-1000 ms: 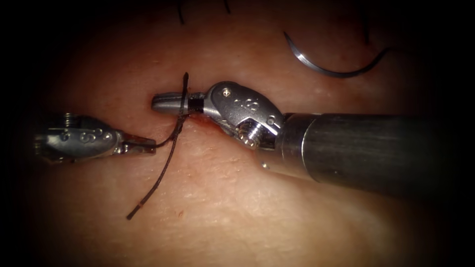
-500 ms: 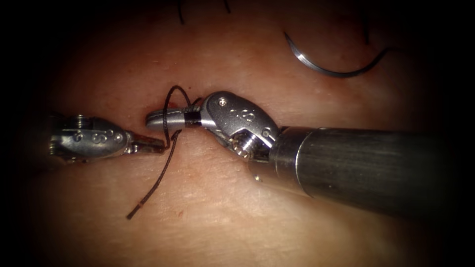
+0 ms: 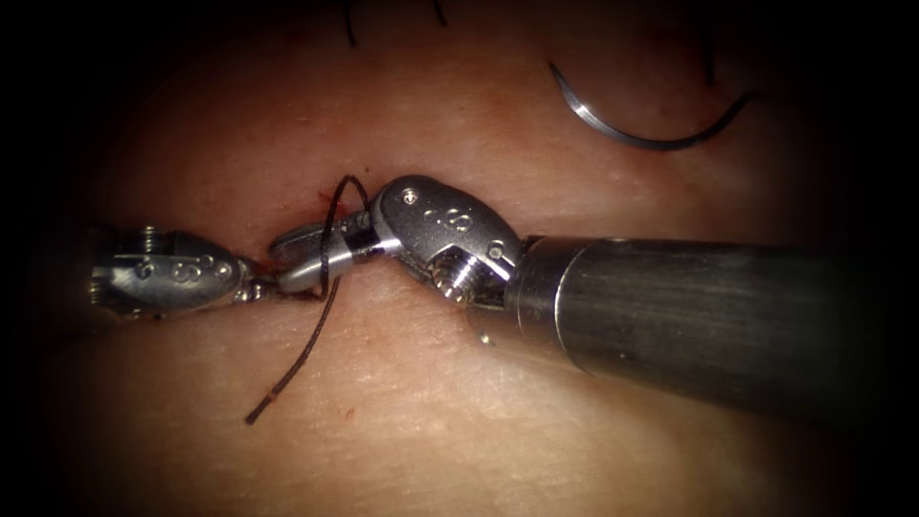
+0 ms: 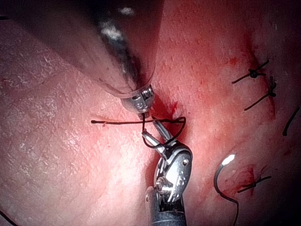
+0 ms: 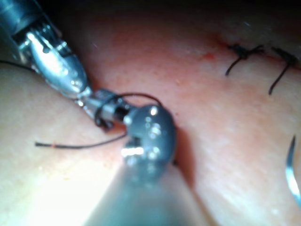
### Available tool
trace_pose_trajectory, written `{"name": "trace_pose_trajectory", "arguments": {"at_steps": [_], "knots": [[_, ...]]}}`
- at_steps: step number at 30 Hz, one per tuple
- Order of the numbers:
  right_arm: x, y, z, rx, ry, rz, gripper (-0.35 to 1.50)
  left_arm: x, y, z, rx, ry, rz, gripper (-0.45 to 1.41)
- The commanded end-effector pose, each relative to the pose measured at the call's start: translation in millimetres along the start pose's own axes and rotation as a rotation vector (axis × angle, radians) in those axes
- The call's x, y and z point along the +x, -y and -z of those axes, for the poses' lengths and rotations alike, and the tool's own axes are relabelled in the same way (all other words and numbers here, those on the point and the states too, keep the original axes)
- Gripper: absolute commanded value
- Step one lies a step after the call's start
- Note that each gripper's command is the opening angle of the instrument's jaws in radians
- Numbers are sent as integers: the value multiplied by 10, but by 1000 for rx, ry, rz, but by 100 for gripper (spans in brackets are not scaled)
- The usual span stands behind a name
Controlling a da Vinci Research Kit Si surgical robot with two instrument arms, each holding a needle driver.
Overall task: Wound Closure
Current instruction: Wrap the thread clockwise around the right gripper using the left gripper, then pull the short end of the thread up using the right gripper
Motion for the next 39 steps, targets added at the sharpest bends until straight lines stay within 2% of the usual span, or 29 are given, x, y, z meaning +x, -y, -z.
{"name": "trace_pose_trajectory", "arguments": {"at_steps": [1, 12, 17, 21, 25, 33, 39], "knots": [[-5, -5, -10, 17, 1, 4, 49, -2, -4, -9, -4, -1, 1, -45], [-3, 14, -30, 194, 100, 25, 52, -8, 0, -8, -8, -3, -6, -45], [-2, 18, -37, 269, 133, 40, 42, -12, 0, -11, -17, -8, -11, -45], [-3, 16, -43, 304, 187, 50, 42, -14, 1, -13, -17, -9, -14, -45], [-6, 13, -49, 352, 282, 71, 42, -12, -1, -14, -23, -12, -17, -45], [-11, 17, -51, 446, 347, 103, 36, -16, 0, -15, -36, -12, -28, -45], [-26, 26, -56, 513, 424, 138, 34, -15, 2, -18, -39, -10, -30, -45]]}}
